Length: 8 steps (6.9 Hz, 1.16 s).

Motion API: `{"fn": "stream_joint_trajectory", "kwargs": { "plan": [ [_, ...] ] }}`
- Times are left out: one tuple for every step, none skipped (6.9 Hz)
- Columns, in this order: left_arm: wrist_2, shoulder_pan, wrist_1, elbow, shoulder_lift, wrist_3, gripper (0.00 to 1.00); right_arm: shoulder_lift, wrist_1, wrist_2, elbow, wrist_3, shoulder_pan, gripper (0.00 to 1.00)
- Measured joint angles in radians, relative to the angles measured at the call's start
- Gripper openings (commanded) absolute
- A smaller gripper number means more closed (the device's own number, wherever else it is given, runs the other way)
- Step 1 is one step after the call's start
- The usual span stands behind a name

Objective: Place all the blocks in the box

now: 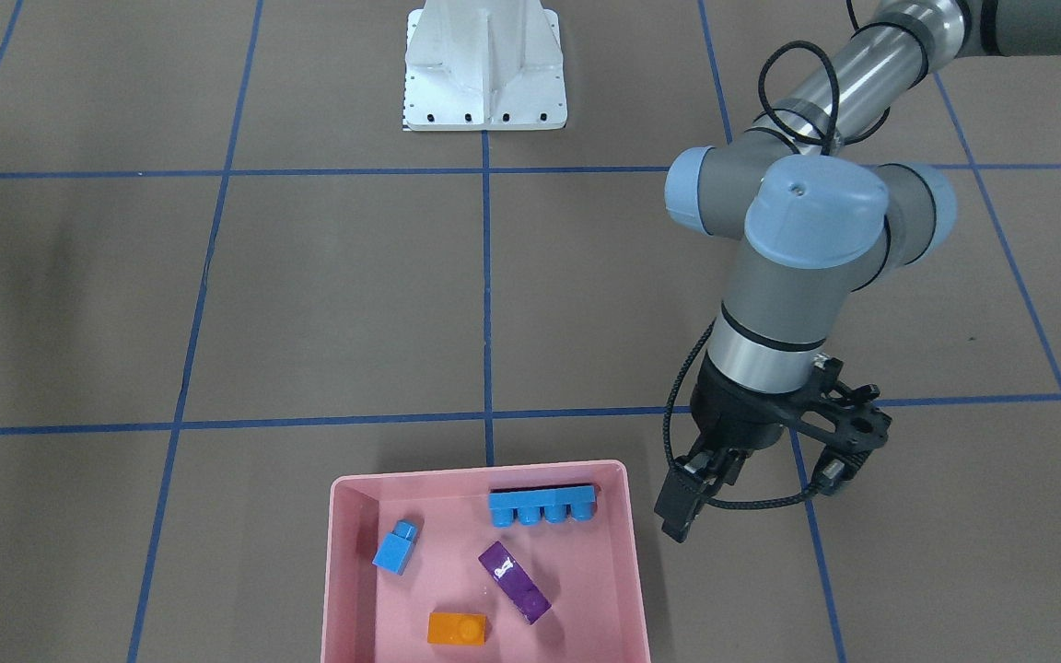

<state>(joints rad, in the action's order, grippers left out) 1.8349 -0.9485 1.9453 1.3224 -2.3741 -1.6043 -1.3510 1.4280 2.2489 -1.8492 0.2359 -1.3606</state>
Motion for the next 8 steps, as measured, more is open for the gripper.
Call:
{"fn": "stream_joint_trajectory", "kwargs": {
  "plan": [
    [0.003, -0.02, -0.004, 0.044, 0.07, 0.151, 1.0, 0.101, 0.0, -0.002, 0.036, 0.112, 0.056, 0.0],
    [0.013, -0.034, -0.007, 0.113, 0.16, 0.308, 1.0, 0.246, -0.002, -0.018, 0.108, 0.236, 0.123, 0.0],
    [0.039, -0.047, -0.01, 0.175, 0.246, 0.438, 1.0, 0.393, -0.006, -0.06, 0.196, 0.354, 0.194, 0.0],
    [0.075, -0.066, -0.011, 0.218, 0.326, 0.557, 1.0, 0.521, -0.013, -0.127, 0.286, 0.452, 0.274, 0.0],
    [0.095, -0.079, -0.01, 0.239, 0.383, 0.636, 1.0, 0.616, -0.02, -0.187, 0.368, 0.506, 0.334, 0.0],
    [0.103, -0.086, -0.009, 0.248, 0.42, 0.68, 1.0, 0.693, -0.043, -0.227, 0.459, 0.528, 0.373, 0.0],
    [0.106, -0.09, -0.009, 0.251, 0.445, 0.713, 1.0, 0.743, -0.107, -0.255, 0.557, 0.534, 0.396, 0.0],
    [0.107, -0.093, -0.009, 0.252, 0.468, 0.744, 1.0, 0.766, -0.19, -0.277, 0.636, 0.54, 0.415, 0.0]
  ]
}}
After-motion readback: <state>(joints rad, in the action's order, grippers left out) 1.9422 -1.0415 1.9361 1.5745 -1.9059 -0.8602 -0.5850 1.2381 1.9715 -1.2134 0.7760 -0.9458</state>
